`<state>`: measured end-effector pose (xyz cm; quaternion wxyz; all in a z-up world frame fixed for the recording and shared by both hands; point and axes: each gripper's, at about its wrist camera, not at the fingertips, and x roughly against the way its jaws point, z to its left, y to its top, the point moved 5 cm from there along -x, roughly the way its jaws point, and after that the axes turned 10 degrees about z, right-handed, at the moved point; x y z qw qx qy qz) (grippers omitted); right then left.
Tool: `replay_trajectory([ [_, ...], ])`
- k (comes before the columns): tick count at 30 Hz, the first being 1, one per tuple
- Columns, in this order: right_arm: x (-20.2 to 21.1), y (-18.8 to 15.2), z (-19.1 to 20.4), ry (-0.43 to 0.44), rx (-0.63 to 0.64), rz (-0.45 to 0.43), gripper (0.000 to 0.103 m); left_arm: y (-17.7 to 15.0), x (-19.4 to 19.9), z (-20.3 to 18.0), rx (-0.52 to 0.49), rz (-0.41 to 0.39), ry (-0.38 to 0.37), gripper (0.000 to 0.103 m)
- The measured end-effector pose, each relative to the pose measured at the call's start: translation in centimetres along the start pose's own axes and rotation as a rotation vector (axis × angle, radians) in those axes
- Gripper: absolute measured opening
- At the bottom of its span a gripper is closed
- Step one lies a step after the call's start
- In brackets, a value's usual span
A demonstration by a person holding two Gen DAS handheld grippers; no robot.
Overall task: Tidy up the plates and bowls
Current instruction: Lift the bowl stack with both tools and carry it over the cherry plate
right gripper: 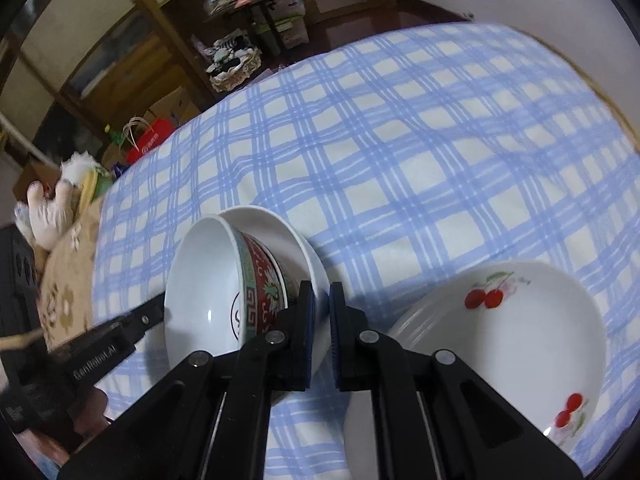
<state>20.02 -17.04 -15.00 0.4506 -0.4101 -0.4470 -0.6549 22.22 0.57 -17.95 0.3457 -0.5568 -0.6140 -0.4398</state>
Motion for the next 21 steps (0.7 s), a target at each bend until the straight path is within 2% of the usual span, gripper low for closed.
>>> replay_trajectory([
  [3,0.1,0.3,0.1,-0.012,0.007,0.014,0.008,-0.2,0.5,0.0,-0.031,-0.015,0.003,0.002],
  [7,0.2,0.3,-0.1,-0.021,0.017,0.024,0.008,-0.3,1.1,0.5,-0.023,-0.008,-0.014,0.002],
  [12,0.4,0.0,0.0,-0.039,0.028,0.021,0.008,-0.4,1.4,-0.3,-0.047,0.001,0.037,0.002],
  [21,1.5,-0.5,0.6,-0.043,0.04,0.003,0.008,-0.7,1.7,-0.7,-0.045,0.007,0.033,0.002],
])
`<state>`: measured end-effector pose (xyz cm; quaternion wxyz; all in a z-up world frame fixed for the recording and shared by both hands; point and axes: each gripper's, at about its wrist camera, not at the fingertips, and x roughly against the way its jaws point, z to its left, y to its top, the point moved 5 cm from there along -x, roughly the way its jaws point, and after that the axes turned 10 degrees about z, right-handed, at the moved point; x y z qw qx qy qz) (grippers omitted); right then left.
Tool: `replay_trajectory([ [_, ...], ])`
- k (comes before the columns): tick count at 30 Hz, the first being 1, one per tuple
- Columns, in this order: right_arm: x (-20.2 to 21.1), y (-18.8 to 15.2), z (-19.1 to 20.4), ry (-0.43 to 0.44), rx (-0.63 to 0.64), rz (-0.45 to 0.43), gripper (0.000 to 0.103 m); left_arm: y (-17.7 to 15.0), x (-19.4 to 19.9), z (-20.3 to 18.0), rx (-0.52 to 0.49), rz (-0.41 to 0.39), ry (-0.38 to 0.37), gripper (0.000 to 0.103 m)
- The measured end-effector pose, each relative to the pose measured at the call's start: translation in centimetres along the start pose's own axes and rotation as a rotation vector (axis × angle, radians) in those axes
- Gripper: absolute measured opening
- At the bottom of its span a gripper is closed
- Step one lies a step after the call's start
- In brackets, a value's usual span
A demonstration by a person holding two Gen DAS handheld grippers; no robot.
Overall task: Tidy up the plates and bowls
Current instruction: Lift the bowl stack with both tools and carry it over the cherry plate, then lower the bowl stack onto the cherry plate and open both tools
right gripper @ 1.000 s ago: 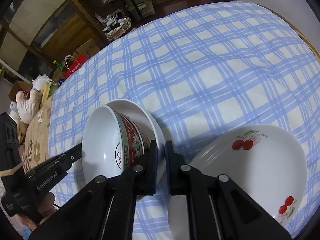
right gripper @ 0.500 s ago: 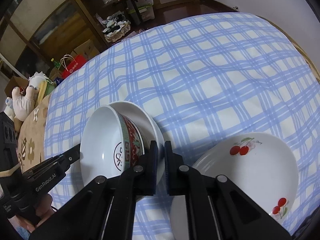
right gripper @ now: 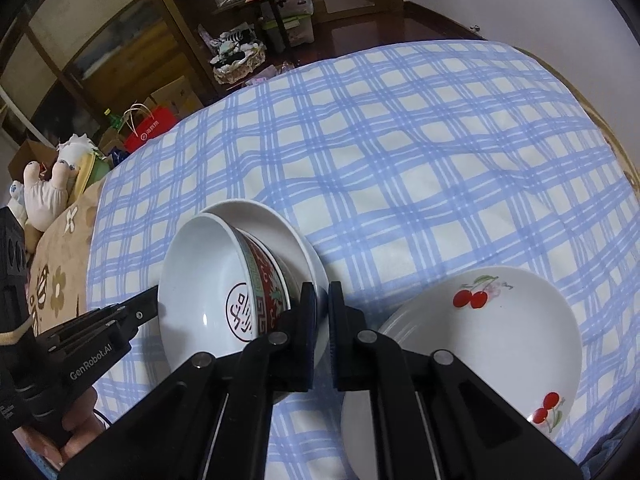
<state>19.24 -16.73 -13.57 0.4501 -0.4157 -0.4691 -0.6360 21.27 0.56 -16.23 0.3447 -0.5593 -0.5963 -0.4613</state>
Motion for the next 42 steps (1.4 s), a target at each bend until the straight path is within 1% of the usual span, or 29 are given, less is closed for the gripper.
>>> replay_trajectory([
  [3,0.4,-0.1,0.1,-0.002,0.004,-0.002,0.008,0.0,0.4,0.1,0.004,0.01,-0.01,0.002],
  [6,0.7,0.0,-0.1,0.002,0.001,0.002,0.008,0.2,0.9,-0.1,-0.002,0.002,-0.002,0.002],
  [12,2.1,0.1,-0.2,0.003,0.003,-0.01,0.007,0.4,1.9,-0.7,0.005,-0.007,-0.023,0.002],
  [18,4.4,-0.3,-0.9,0.007,-0.008,-0.029,0.007,0.3,3.4,-2.3,-0.019,-0.02,-0.031,0.002],
  [21,6.2,-1.0,-1.3,-0.017,0.0,-0.068,0.007,0.0,4.3,-3.5,-0.022,-0.028,-0.042,0.002],
  [25,7.7,-2.2,-3.2,-0.007,-0.039,-0.073,0.007,-0.6,4.7,-6.1,-0.054,-0.027,-0.043,0.003],
  [28,9.1,-3.3,-5.1,-0.033,-0.065,-0.092,0.007,-1.4,4.3,-8.6,-0.078,-0.012,-0.055,0.003],
  [31,10.0,-4.2,-7.3,-0.059,-0.093,-0.106,0.007,-2.2,3.6,-11.2,-0.104,-0.001,-0.051,0.003],
  [35,10.4,-5.2,-10.0,-0.065,-0.144,-0.091,0.007,-3.1,2.1,-13.7,-0.116,0.036,-0.056,0.003],
  [40,9.2,-6.6,-12.5,-0.055,-0.181,-0.062,0.007,-4.6,-0.4,-15.5,-0.139,0.092,0.002,0.002],
  [42,8.5,-7.3,-13.4,-0.034,-0.204,-0.055,0.007,-5.0,-1.3,-15.6,-0.141,0.111,0.016,0.002],
])
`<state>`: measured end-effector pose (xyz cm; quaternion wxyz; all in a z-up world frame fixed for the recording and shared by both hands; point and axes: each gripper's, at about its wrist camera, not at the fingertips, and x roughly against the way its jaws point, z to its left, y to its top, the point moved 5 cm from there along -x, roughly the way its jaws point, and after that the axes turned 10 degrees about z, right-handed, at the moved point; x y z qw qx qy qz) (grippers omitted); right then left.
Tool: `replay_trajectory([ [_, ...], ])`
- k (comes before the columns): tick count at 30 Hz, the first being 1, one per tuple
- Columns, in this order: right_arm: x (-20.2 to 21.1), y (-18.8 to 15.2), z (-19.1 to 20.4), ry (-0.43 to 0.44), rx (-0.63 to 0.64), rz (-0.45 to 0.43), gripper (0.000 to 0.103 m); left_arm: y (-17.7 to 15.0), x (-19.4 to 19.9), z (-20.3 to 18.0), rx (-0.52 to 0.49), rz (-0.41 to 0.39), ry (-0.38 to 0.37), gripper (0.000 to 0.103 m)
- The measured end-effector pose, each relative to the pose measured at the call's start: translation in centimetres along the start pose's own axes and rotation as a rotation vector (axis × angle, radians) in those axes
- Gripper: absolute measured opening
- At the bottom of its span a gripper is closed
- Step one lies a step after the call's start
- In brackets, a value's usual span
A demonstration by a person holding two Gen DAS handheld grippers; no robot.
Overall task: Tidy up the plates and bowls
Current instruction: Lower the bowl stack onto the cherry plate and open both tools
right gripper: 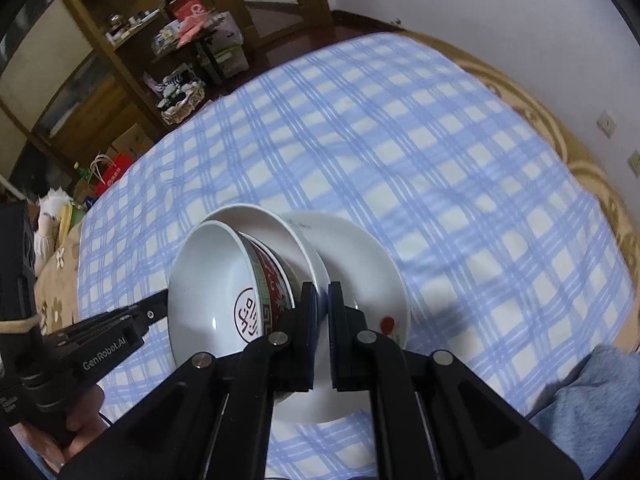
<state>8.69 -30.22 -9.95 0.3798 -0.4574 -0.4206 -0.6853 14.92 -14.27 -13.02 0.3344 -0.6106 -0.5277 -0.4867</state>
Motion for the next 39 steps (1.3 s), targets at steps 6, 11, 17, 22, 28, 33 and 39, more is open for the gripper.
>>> replay_trajectory([
  [6,-1.9,-0.4,-2.1,0.032,-0.033,0.013,0.006,-0.2,-1.0,-1.1,-0.049,-0.014,0.048,0.003],
  [11,-2.0,-0.2,-2.5,0.051,-0.025,0.014,0.006,0.2,-0.9,-1.3,-0.071,-0.014,0.064,0.003],
  [17,-0.4,0.4,-2.0,0.063,-0.001,-0.047,0.006,0.2,0.5,-1.7,-0.1,-0.052,0.101,0.004],
  [22,1.1,0.1,-1.9,0.073,-0.002,-0.071,0.006,-0.3,2.8,-1.9,-0.118,-0.093,0.121,0.008],
  [28,4.3,-0.7,-1.5,0.096,0.02,-0.126,0.009,-1.8,6.7,-2.7,-0.186,-0.19,0.171,0.022],
  [33,7.5,-1.7,-1.0,0.126,0.04,-0.183,0.01,-3.8,10.4,-2.9,-0.223,-0.284,0.232,0.043],
  [39,11.9,-3.7,0.2,0.126,0.096,-0.264,0.032,-6.7,14.8,-2.6,-0.22,-0.365,0.241,0.064],
])
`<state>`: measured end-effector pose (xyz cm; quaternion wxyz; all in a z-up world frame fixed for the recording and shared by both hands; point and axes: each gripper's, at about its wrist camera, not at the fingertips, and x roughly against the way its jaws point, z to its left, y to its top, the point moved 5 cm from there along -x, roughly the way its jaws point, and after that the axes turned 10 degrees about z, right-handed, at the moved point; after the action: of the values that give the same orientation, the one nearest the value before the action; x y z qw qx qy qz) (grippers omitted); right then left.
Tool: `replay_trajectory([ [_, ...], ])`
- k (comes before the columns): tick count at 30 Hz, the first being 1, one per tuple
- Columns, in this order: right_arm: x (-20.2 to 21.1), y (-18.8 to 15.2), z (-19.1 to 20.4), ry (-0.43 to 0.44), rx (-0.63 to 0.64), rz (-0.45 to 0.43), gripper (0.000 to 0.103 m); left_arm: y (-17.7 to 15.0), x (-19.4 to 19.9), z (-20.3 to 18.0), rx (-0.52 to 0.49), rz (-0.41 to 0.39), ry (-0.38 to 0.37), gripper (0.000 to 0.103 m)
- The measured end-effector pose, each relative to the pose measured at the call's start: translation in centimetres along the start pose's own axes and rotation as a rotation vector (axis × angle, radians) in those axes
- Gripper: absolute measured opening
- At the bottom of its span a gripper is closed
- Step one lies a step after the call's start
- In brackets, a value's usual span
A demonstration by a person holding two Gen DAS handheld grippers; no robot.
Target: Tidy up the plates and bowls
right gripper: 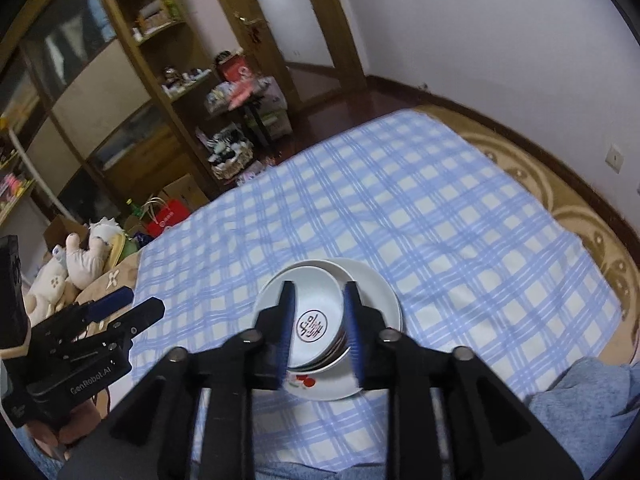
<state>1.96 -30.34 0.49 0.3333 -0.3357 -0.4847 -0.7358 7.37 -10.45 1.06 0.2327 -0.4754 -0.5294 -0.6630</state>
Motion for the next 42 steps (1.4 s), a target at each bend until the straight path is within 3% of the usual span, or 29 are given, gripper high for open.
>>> replay_trajectory([
  [2,1.3,-0.3,0.7,-0.013,0.029,-0.02,0.045,-0.6,1.4,0.2,-0.005,-0.035,0.026,0.075],
  [8,4.4,-1.7,1.3,-0.04,0.026,-0.103,0.068,-2.6,4.8,2.0,0.05,-0.165,0.104,0.087],
  [15,5.8,-3.3,2.2,-0.054,0.091,-0.177,0.088,-4.8,6.9,3.2,0.064,-0.251,0.117,0.093],
  [18,6.1,-3.9,2.4,-0.059,0.104,-0.252,0.103,-5.7,7.1,3.5,0.065,-0.279,0.144,0.093],
  [20,6.3,-4.3,2.7,-0.044,0.12,-0.295,0.103,-6.3,7.0,3.8,0.08,-0.287,0.143,0.094],
  [27,5.4,-4.6,3.0,-0.124,0.163,-0.343,0.103,-7.4,6.2,5.3,0.13,-0.342,0.169,0.094],
  [33,3.6,-4.5,2.6,-0.129,0.173,-0.297,0.103,-7.2,5.1,6.2,0.126,-0.374,0.168,0.093],
  [42,2.0,-4.2,2.1,-0.16,0.167,-0.261,0.103,-6.7,2.4,6.0,0.117,-0.334,0.151,0.094],
])
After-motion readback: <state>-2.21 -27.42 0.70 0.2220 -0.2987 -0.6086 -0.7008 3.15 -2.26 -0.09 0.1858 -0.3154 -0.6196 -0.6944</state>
